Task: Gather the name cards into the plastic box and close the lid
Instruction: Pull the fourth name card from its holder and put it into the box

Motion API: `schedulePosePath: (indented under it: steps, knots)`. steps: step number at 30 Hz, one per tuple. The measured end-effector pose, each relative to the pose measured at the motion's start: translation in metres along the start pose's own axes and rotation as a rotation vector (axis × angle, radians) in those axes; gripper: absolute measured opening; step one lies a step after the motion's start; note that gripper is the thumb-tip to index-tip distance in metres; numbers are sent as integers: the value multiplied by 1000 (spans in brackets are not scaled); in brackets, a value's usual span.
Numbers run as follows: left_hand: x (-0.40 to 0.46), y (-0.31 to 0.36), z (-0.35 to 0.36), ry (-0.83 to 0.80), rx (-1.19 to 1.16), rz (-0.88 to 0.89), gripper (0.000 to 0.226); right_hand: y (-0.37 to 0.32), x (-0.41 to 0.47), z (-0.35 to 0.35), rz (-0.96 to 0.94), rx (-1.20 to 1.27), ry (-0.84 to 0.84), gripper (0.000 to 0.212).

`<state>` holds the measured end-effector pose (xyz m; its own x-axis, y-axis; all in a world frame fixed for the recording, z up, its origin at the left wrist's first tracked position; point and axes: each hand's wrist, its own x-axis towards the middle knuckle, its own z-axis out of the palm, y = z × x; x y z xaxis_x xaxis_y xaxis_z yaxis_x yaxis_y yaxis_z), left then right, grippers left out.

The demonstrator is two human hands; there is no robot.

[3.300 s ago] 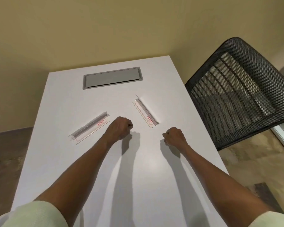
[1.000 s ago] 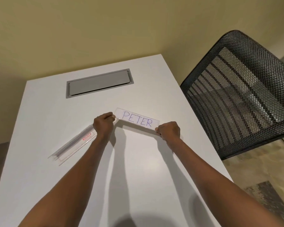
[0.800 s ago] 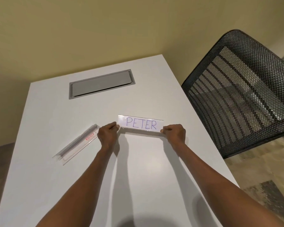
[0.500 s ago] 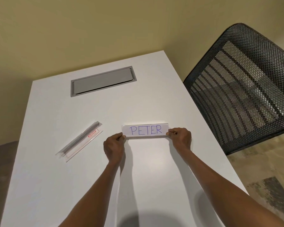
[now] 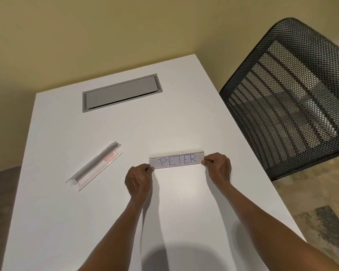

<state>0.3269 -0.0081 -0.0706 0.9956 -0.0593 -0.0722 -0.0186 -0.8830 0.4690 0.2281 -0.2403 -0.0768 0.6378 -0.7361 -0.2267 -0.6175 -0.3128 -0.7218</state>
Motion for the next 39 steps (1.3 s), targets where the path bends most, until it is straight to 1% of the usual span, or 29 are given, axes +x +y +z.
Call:
schedulePosePath:
  steps: [4, 7, 9, 10, 11, 12, 14, 15, 17, 18, 20, 22, 25, 27, 29, 31, 33, 35, 39]
  knots:
    - [0, 0, 3, 15, 44, 18, 15, 1, 1, 0, -8, -1, -5, 13]
    - [-2, 4, 2, -17, 23, 7, 16, 1, 2, 0, -17, 3, -17, 14]
    - [-3, 7, -2, -45, -18, -36, 26, -1, 1, -1, 1, 54, -30, 8]
    - [-2, 7, -3, -43, -42, -57, 33, -1, 1, -2, 9, 72, -36, 13]
    - [-1, 7, -5, -41, -70, -74, 34, 0, 1, -4, 4, 75, -44, 20]
    - [-1, 7, -8, -44, -109, -89, 31, 2, 1, -5, -20, 58, -53, 27]
    - [-1, 8, -14, -53, -173, -76, 13, 3, -1, -10, -120, -6, -62, 38]
    - [-1, 8, -18, -40, -170, -19, 10, 3, -2, -14, -185, -46, -59, 43]
    - [-1, 7, -24, 7, -78, 180, 30, 0, -1, -19, -353, -176, -33, 53]
    - [1, 6, -26, 22, -18, 289, 38, -3, 1, -22, -448, -285, -27, 57]
    - [6, 8, -31, -24, 97, 457, 52, -9, 6, -27, -590, -494, -48, 62]
    - [15, 12, -35, -106, 190, 552, 61, -14, 11, -30, -704, -578, -57, 63]
    - [26, 16, -37, -139, 269, 709, 61, -16, 17, -32, -801, -591, -78, 60]
    - [29, 15, -36, -155, 256, 785, 50, -17, 20, -32, -839, -602, -109, 60]
    - [31, 14, -34, -162, 230, 790, 37, -17, 24, -30, -860, -622, -146, 59]
    - [33, 15, -31, -174, 201, 743, 33, -17, 28, -28, -854, -664, -196, 55]
    - [36, 17, -29, -205, 197, 685, 32, -19, 30, -25, -799, -732, -240, 47]
    - [36, 18, -27, -203, 175, 685, 33, -18, 33, -21, -748, -801, -278, 44]
    - [35, 17, -24, -211, 107, 644, 39, -17, 33, -18, -705, -820, -301, 39]
